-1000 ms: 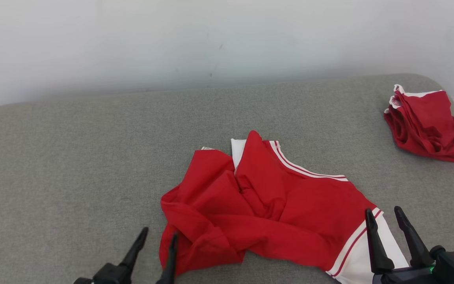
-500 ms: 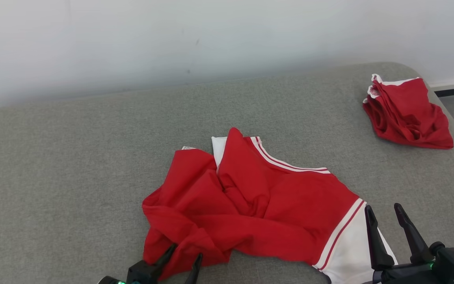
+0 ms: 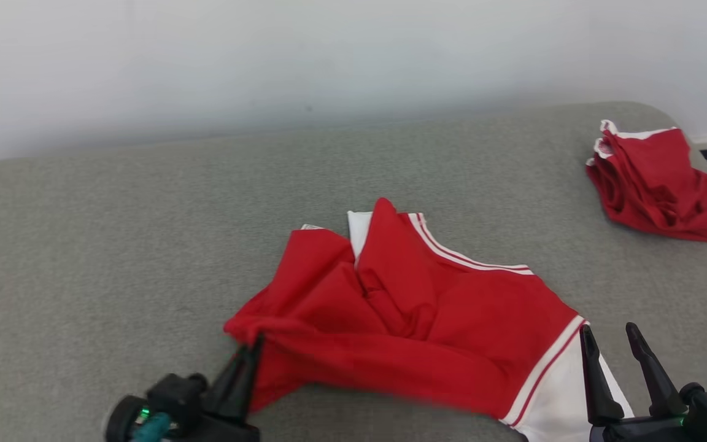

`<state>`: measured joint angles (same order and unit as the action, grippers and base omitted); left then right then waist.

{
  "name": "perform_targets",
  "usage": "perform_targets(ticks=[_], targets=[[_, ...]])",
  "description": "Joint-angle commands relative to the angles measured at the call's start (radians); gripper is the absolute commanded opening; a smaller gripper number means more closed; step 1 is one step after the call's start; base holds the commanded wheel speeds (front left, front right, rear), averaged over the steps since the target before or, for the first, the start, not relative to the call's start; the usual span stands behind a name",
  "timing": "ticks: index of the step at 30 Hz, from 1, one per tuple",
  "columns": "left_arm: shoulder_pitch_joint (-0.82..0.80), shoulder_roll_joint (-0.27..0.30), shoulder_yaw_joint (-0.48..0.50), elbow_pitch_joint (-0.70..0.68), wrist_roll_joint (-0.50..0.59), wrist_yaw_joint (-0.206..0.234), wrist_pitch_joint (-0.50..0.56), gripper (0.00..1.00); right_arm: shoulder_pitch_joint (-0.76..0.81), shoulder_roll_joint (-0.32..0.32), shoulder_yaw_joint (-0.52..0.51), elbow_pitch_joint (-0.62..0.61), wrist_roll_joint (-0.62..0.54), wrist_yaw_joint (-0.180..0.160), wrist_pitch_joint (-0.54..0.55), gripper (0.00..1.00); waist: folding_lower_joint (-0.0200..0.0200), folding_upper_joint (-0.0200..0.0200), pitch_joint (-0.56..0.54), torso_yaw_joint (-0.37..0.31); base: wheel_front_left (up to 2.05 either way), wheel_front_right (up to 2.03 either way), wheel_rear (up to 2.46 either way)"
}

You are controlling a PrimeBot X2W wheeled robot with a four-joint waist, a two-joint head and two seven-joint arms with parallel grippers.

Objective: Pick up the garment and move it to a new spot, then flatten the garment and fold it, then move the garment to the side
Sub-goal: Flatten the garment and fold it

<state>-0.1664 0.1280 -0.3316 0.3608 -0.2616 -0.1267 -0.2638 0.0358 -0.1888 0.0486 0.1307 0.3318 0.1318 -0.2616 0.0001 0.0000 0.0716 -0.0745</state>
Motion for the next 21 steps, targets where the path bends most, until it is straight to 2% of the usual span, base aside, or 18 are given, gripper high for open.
perform_targets(ticks=[1,6,10,19,20,21], targets=[[0.018,0.017,0.033,-0.04,0.012,0.006,-0.001,0.0,0.006,0.003,-0.002,-0.001,-0.004,-0.003,-0.004,1.0,-0.0001,0.0,-0.006,0.04,0.0,0.0,0.0],[0.063,0.039,0.104,-0.152,0.035,0.007,-0.001,0.0,0.005,0.006,0.001,0.006,-0.005,-0.003,-0.005,1.0,-0.0001,0.0,-0.007,0.096,0.0,0.0,0.0],[0.129,0.033,0.117,-0.198,0.024,0.001,-0.001,0.0,-0.006,0.008,0.001,0.015,-0.003,-0.003,-0.005,1.0,-0.0001,0.0,-0.001,0.122,0.0,0.0,0.0],[0.292,-0.031,0.103,-0.137,-0.023,-0.003,0.0,0.0,-0.004,0.001,0.001,0.032,0.003,-0.003,-0.005,1.0,-0.0001,0.0,0.001,0.131,0.0,0.0,0.0],[0.301,-0.037,0.102,-0.132,-0.031,-0.003,0.0,0.15,-0.001,0.001,-0.001,0.033,0.003,-0.003,-0.005,1.0,-0.0001,0.0,-0.001,0.131,0.0,0.0,0.0],[0.312,-0.041,0.102,-0.126,-0.036,-0.003,0.0,0.42,0.001,0.0,-0.003,0.035,0.003,-0.003,-0.005,1.0,-0.0001,0.0,-0.005,0.13,0.0,0.0,0.0]])
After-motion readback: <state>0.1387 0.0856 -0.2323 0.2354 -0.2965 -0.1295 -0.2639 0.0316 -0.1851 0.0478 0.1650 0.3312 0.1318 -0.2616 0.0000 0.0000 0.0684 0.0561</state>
